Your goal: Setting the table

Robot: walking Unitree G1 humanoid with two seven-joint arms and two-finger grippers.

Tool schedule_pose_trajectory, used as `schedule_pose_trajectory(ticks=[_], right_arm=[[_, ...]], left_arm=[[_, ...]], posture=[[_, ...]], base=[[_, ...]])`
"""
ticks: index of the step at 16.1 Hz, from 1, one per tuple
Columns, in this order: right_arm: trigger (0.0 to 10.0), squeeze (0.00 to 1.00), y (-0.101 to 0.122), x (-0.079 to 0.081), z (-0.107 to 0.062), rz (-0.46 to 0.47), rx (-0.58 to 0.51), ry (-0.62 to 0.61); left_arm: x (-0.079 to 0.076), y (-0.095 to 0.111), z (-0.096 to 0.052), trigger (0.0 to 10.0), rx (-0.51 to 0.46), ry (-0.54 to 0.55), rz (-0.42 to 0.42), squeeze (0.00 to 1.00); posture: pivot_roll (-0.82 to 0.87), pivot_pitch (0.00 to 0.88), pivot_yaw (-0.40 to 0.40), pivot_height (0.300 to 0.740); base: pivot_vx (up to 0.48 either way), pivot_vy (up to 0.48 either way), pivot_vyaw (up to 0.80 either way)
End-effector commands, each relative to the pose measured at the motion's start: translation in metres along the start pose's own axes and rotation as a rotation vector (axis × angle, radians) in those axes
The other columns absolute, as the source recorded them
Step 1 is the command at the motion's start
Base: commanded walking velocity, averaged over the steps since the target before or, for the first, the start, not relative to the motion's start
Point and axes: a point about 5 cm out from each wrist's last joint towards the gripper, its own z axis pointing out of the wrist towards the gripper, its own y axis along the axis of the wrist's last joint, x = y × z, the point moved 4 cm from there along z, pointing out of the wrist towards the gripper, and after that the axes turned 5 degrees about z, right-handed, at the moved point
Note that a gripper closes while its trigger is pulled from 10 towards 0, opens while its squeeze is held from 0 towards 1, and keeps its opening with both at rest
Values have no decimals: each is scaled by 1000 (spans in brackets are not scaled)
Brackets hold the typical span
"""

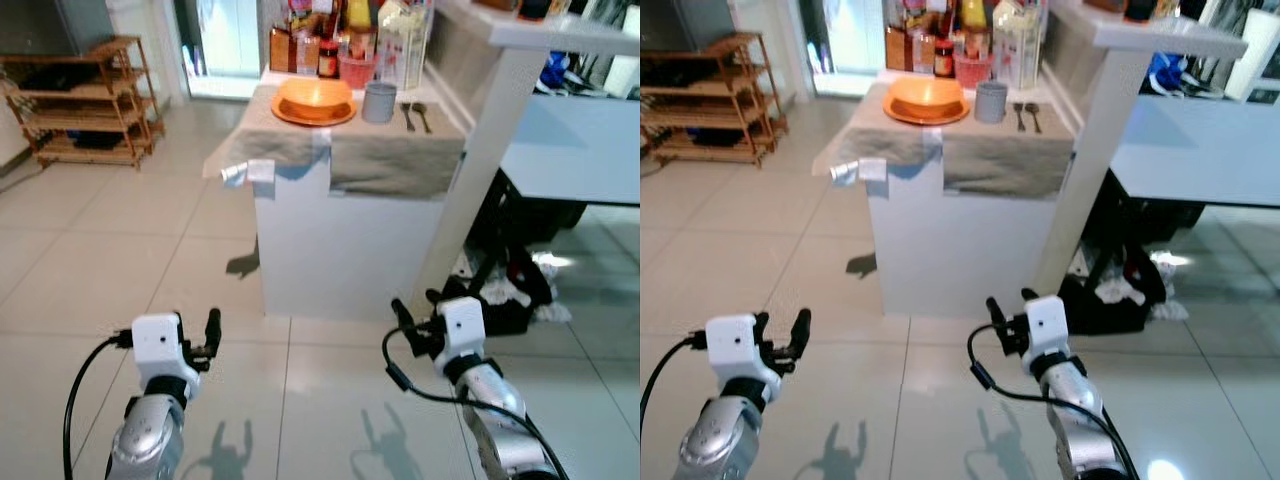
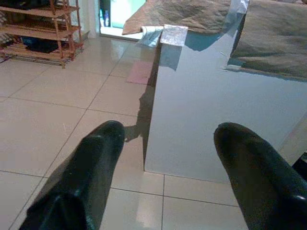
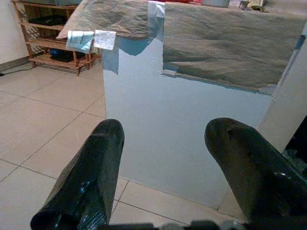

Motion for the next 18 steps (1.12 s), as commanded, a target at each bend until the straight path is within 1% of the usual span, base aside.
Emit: schedule_pose_trajectory(ticks=[1,2,3,4,9,11,12,13,14,15,16,17,18], right_arm=[[10000,0,1,0,1,-4,-2,1],[10000,0,1,-1,1,0,-4,0],[10000,0,1,-2,2,-34,3,-1],[10000,0,1,-2,2,-41,10,1],[10000,0,1,-2,3,-40,13,-9],[10000,0,4,-2,3,-44,-1,-12],[10000,0,11,-5,2,-41,-41,-32],[10000,0,14,-7,2,-37,-58,-42],[10000,0,19,-9,2,-35,-78,-56],[10000,0,38,-13,3,-56,-151,-69],[10000,0,38,-13,3,-56,-151,-69],[10000,0,42,-15,6,-58,-161,-79],[10000,0,44,-13,9,-60,-162,-71]], left_arm=[[1,2,-1,10000,-5,8,8,1000],[1,2,-1,10000,-5,5,3,1000],[0,3,-1,10000,-7,2,-4,1000],[0,3,-1,10000,-8,0,-6,1000],[1,7,0,10000,-22,3,24,1000],[2,10,2,10000,-33,3,38,1000],[1,13,2,10000,-50,-2,46,1000],[1,14,2,10000,-59,-6,51,1000],[1,19,1,10000,-83,-2,46,1000],[4,52,0,10000,-213,10,70,1000],[4,52,0,10000,-213,10,70,1000],[3,59,4,10000,-220,4,89,1000],[5,52,8,10000,-176,8,119,1000]], posture=[[35,0,-31,740],[35,0,-30,740],[34,0,-30,740],[34,0,-29,740],[33,0,-25,740],[31,0,-25,740],[31,0,-26,740],[30,0,-26,740],[29,0,-26,740],[33,0,-27,740],[33,0,-27,740],[35,0,-28,740],[34,0,-27,740]], base=[[0,0,0],[0,0,0],[0,0,0],[0,0,0],[0,0,0],[0,0,0],[0,0,0],[0,0,0],[0,0,0],[0,0,0],[0,0,0],[0,0,0],[0,0,0]])
